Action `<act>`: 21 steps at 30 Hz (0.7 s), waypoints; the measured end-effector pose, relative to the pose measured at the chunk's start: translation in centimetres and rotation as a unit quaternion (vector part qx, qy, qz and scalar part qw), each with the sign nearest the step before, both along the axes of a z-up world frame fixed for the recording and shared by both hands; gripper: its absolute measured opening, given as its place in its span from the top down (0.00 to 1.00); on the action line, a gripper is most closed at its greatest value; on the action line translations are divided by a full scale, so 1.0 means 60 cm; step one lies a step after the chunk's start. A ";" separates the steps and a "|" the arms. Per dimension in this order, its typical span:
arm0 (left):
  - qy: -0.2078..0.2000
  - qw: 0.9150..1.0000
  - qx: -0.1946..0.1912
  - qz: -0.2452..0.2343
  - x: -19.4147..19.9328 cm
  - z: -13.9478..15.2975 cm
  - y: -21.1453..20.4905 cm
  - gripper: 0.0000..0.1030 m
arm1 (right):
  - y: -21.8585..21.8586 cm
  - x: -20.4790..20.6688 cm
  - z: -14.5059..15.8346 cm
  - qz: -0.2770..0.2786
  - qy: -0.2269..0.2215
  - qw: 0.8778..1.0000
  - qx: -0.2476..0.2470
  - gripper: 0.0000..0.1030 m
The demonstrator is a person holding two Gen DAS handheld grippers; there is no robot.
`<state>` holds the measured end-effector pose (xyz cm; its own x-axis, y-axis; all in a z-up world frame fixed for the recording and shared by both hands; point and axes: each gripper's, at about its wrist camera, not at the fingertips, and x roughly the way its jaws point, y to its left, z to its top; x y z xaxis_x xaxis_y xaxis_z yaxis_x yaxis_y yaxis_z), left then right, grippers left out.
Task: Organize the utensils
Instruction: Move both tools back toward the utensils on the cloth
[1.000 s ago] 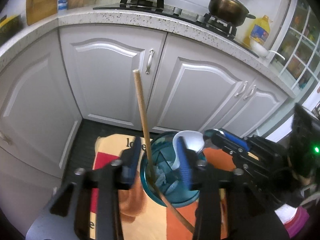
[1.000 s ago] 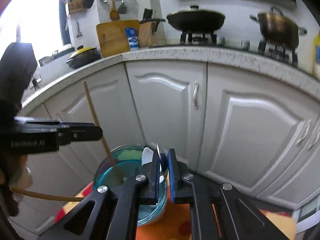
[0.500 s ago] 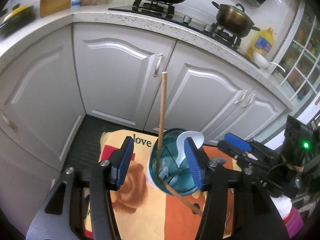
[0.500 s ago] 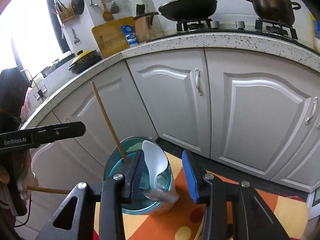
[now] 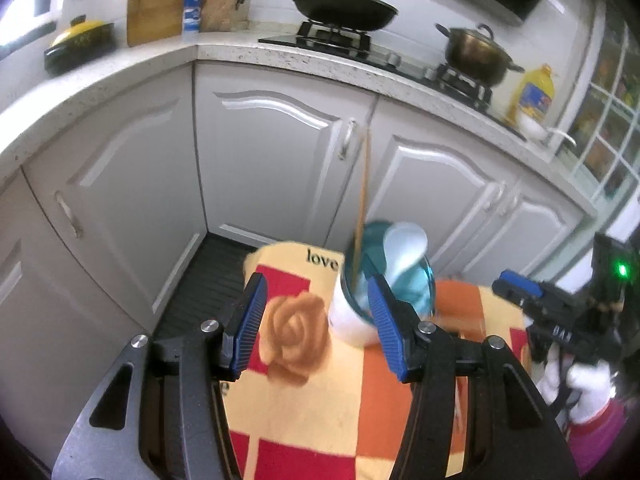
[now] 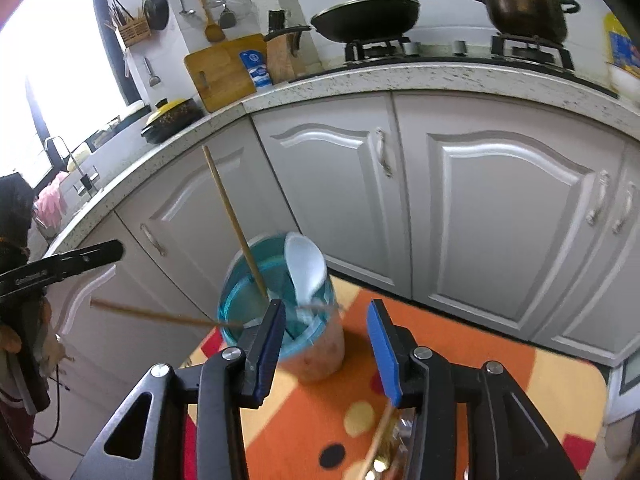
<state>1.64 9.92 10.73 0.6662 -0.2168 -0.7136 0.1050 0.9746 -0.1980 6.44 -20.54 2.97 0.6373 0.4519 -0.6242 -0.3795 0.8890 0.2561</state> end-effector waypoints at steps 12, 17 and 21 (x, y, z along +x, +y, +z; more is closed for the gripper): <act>0.042 0.995 -0.021 -0.086 -0.100 -0.084 -0.102 0.50 | -0.135 -0.083 -0.112 -0.064 0.093 0.993 -0.026 0.59; 0.086 0.986 -0.022 -0.141 -0.101 -0.138 -0.187 0.50 | -0.168 -0.108 -0.168 -0.092 0.122 0.988 -0.025 0.59; 0.120 0.979 -0.028 -0.163 -0.084 -0.187 -0.242 0.50 | -0.185 -0.113 -0.208 -0.111 0.146 0.982 -0.032 0.59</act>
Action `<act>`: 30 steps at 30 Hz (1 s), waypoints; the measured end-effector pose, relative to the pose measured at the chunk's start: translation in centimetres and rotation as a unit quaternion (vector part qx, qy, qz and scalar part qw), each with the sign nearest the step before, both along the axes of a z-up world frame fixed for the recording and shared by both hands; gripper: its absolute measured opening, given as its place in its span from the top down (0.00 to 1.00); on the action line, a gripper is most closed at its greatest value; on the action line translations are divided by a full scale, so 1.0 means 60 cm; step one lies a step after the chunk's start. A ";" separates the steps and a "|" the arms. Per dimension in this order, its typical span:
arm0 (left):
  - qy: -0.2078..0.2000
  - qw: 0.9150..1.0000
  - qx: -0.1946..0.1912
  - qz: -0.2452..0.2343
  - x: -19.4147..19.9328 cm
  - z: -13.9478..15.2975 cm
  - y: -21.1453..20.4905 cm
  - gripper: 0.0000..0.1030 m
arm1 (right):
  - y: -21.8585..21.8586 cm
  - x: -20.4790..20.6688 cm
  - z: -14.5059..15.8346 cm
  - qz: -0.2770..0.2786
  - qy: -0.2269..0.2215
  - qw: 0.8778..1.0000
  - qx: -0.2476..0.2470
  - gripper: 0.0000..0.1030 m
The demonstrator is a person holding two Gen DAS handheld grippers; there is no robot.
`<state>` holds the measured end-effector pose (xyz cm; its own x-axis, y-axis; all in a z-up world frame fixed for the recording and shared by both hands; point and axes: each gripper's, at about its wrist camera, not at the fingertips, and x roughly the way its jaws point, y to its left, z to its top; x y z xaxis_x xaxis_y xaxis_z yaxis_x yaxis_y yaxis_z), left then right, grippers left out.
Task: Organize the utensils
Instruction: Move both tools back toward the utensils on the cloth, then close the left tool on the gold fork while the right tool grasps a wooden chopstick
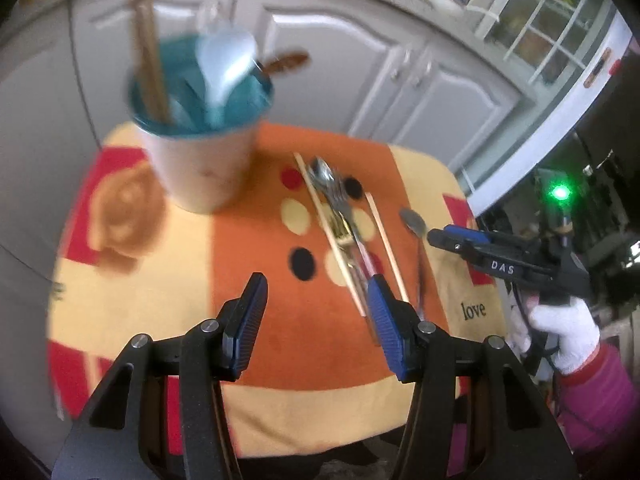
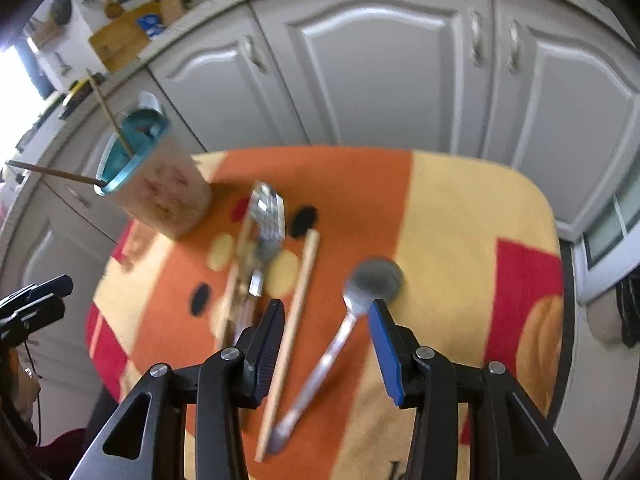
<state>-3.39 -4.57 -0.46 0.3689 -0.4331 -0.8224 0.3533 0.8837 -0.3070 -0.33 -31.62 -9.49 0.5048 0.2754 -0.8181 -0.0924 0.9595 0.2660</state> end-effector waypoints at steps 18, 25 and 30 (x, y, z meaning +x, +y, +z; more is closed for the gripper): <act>0.067 0.994 0.041 -0.071 0.079 -0.114 -0.151 0.86 | -0.041 -0.002 -0.043 -0.020 0.026 0.998 0.044 0.59; 0.064 0.990 0.088 -0.092 0.088 -0.125 -0.167 0.93 | -0.052 0.012 -0.048 -0.025 0.029 0.998 0.056 0.59; 0.072 0.989 0.081 -0.102 0.085 -0.125 -0.149 0.94 | -0.050 0.026 -0.053 -0.020 0.031 0.998 0.057 0.59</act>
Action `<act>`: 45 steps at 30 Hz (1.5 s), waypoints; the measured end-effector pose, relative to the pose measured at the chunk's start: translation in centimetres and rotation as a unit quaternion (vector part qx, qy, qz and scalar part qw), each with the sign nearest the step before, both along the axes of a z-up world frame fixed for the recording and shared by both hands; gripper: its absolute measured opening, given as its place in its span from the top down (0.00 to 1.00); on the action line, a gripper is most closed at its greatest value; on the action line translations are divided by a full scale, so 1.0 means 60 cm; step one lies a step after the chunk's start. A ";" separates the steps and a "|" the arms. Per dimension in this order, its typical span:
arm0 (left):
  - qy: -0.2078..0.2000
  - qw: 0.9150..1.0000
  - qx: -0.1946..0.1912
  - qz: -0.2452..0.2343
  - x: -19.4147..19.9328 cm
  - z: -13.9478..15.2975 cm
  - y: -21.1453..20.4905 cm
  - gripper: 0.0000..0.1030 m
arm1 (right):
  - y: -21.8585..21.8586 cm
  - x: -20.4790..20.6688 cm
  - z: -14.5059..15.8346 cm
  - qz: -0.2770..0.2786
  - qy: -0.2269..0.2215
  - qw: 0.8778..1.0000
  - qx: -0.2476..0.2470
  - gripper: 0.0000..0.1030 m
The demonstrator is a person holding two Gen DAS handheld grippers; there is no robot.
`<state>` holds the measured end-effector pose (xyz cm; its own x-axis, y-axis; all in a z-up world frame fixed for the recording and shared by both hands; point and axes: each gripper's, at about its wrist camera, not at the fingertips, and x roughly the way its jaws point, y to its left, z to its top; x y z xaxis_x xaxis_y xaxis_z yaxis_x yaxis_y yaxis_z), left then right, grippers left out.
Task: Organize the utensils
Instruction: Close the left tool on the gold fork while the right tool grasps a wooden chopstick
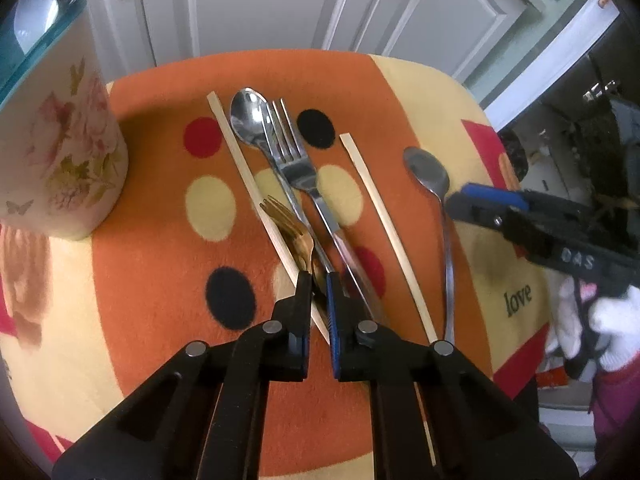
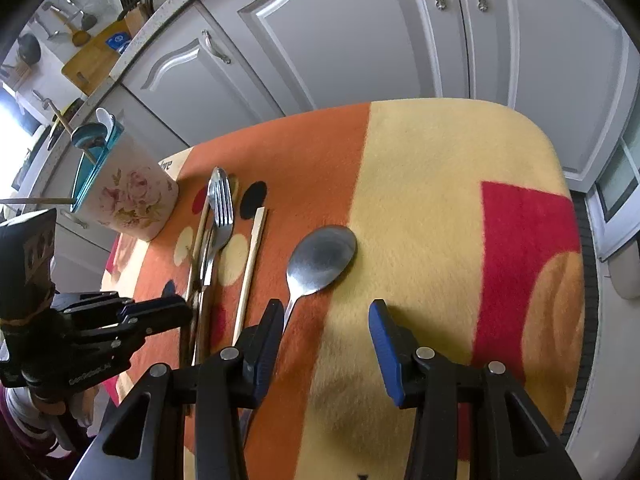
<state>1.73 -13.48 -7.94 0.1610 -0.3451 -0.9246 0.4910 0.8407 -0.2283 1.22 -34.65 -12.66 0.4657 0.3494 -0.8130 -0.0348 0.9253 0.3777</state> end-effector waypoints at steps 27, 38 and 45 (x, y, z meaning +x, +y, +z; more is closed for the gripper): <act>0.041 0.999 -0.026 0.016 0.044 -0.014 -0.004 0.92 | 0.002 0.045 -0.019 0.011 -0.001 0.987 0.161 0.76; 0.035 0.999 -0.019 0.011 0.050 -0.012 -0.017 0.92 | 0.004 0.086 -0.026 0.020 0.009 0.984 0.174 0.90; 0.030 0.998 -0.049 0.019 0.034 0.019 0.002 0.99 | -0.001 0.042 0.035 0.025 -0.049 0.986 0.159 0.92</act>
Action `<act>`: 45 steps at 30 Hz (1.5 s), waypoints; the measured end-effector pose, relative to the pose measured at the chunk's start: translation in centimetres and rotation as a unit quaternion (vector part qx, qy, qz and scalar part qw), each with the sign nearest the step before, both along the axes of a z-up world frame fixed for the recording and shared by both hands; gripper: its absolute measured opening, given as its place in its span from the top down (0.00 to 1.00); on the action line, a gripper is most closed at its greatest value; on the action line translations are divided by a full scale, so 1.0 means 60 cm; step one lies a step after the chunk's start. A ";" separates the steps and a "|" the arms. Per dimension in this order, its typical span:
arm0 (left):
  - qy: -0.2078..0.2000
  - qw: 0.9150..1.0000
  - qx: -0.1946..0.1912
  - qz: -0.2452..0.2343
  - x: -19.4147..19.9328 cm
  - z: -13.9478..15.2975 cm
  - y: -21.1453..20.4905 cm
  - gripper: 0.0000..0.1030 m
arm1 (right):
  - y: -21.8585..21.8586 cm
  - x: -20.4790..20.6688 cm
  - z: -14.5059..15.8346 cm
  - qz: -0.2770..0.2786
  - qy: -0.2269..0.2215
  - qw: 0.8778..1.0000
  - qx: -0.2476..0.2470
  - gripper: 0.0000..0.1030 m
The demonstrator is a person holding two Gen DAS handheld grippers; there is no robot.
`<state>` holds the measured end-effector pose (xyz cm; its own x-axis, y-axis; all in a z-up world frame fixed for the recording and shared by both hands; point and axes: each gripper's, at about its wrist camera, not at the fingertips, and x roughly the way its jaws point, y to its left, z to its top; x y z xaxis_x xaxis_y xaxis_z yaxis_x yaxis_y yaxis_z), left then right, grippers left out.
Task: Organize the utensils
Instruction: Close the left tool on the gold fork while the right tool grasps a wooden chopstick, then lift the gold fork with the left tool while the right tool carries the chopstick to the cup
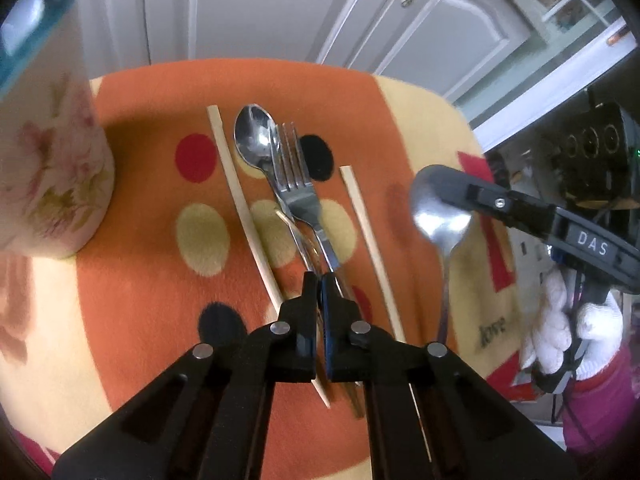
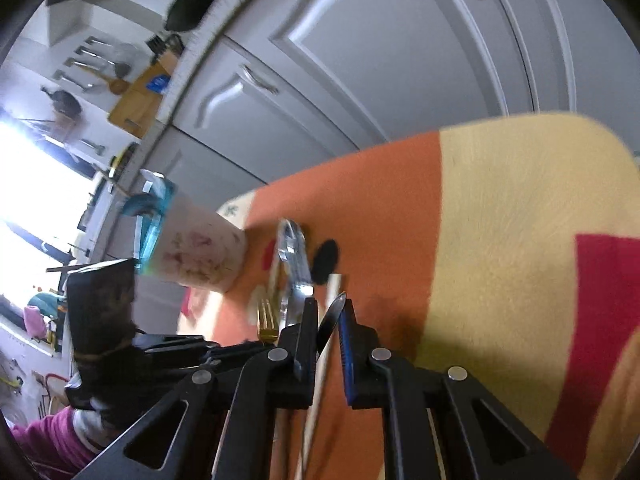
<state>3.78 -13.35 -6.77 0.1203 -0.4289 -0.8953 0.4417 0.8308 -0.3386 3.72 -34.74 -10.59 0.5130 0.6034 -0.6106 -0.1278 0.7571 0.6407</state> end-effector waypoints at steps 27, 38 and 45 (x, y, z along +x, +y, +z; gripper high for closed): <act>-0.197 0.975 -0.094 0.031 -0.071 0.373 0.154 0.99 | 0.083 -0.051 0.265 0.054 -0.172 0.982 -0.053 0.98; -0.219 0.968 -0.099 0.073 -0.055 0.404 0.231 0.99 | 0.158 0.030 0.164 0.102 -0.091 0.982 -0.127 0.97; -0.227 0.965 -0.105 0.082 -0.057 0.420 0.258 0.99 | 0.181 0.065 0.073 0.114 -0.035 0.983 -0.140 0.97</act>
<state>0.35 2.15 18.41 0.5608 -0.5364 -0.6307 0.4522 0.8365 -0.3094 7.60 -23.90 -6.19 0.4316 0.5204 -0.7368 -0.3507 0.8494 0.3945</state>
